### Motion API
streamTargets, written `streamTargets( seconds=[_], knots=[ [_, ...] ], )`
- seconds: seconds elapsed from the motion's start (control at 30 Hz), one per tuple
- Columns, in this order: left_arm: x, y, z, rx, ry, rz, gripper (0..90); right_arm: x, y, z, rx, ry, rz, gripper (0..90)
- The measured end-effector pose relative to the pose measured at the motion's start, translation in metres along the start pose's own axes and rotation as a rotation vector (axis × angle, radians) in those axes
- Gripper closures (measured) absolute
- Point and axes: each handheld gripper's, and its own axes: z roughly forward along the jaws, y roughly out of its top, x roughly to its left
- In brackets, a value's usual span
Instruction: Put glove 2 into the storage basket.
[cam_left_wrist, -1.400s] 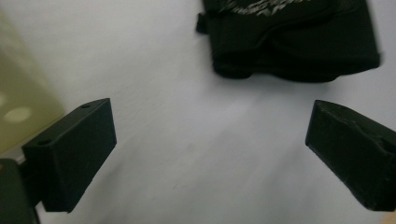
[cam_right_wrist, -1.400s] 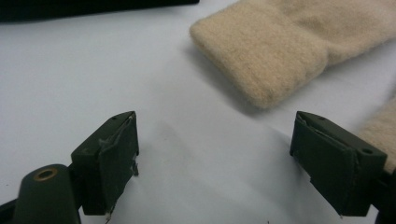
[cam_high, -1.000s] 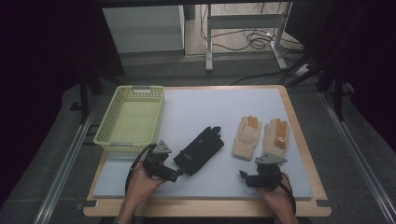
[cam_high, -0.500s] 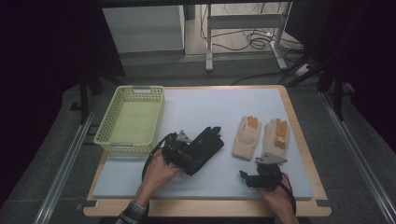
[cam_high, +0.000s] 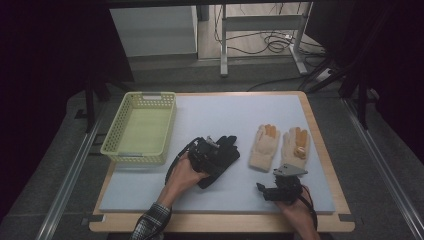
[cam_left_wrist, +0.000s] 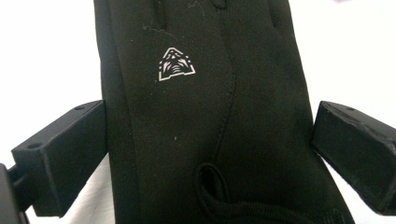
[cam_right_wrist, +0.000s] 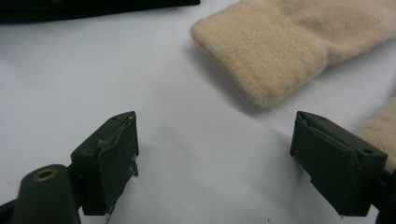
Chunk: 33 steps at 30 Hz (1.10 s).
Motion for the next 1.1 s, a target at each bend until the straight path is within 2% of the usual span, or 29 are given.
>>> streamTargets(
  seconds=[0.1,0.17,0.2,0.27,0.37,0.47,0.67,0.77,0.87,0.97,1.1],
  knots=[
    [-0.006,0.000,0.002,0.034,0.010,0.046,0.0,0.000,0.000,0.000,0.000,0.000,0.000,15.0],
    [-0.009,0.000,0.003,0.064,0.042,0.084,0.0,0.000,0.000,0.000,0.000,0.000,-0.001,15.0],
    [-0.009,0.001,0.004,0.069,0.058,0.089,0.0,0.000,0.000,0.000,0.000,0.000,-0.001,15.0],
    [-0.007,0.003,0.006,0.079,0.074,0.071,0.0,0.000,0.000,0.000,0.000,0.000,-0.001,14.9],
    [-0.004,0.003,0.007,0.077,0.060,0.050,0.0,0.000,0.000,0.000,-0.001,0.001,0.000,14.9],
    [-0.007,0.003,0.005,0.082,0.069,0.048,2.7,0.000,0.000,0.000,-0.001,0.000,-0.001,14.9],
    [-0.009,0.002,-0.003,0.086,0.071,0.055,24.0,0.000,0.000,0.000,0.000,0.000,-0.001,14.9],
    [-0.005,0.002,-0.008,0.078,0.081,0.051,43.7,0.000,0.000,0.000,0.000,0.000,-0.001,14.9],
    [-0.002,0.001,-0.010,0.067,0.074,0.032,55.9,0.000,0.000,0.000,0.000,0.000,-0.001,14.9],
    [-0.001,0.002,-0.012,0.065,0.065,0.030,62.6,0.000,0.000,0.000,0.000,0.000,-0.001,14.9],
    [0.001,0.004,-0.016,0.046,0.072,0.025,64.4,0.000,0.000,0.000,0.000,0.000,-0.001,14.9]
  ],
)
